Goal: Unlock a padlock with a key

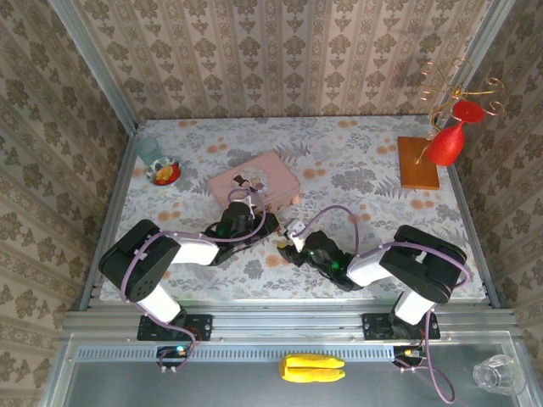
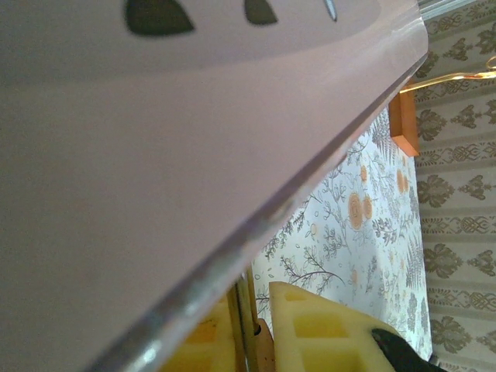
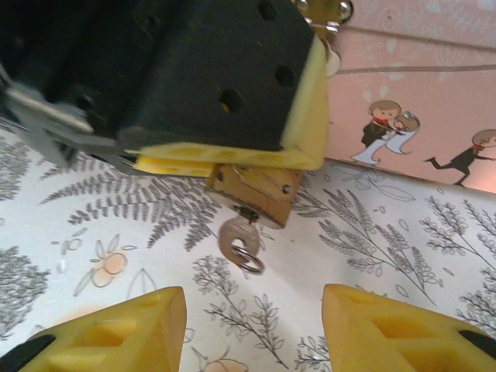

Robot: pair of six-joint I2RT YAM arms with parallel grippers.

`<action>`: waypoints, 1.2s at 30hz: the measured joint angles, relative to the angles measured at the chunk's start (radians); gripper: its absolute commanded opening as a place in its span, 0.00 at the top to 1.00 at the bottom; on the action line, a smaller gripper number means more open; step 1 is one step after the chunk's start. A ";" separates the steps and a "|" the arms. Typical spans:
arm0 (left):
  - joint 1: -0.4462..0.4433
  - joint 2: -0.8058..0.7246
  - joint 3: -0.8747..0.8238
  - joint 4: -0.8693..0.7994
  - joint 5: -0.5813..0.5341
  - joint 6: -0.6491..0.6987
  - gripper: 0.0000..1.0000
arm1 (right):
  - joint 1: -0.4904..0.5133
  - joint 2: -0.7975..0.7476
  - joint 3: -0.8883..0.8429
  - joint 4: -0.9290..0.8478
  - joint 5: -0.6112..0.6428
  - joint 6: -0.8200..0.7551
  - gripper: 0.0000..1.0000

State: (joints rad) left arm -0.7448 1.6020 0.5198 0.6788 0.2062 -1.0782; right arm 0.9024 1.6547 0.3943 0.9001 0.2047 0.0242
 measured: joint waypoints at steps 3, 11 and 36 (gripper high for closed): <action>0.000 -0.001 0.000 0.000 0.003 0.000 1.00 | 0.000 0.023 0.003 0.017 0.026 -0.004 0.51; 0.000 -0.001 0.000 -0.001 0.005 0.000 1.00 | 0.041 0.092 0.047 0.035 0.089 -0.032 0.53; 0.006 -0.008 0.000 0.001 0.008 0.000 1.00 | 0.071 0.102 0.086 0.046 0.210 -0.032 0.66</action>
State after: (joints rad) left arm -0.7391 1.5940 0.5198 0.6796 0.2138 -1.0786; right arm 0.9737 1.7565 0.4805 0.9463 0.4145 -0.0074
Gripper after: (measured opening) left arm 0.142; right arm 0.333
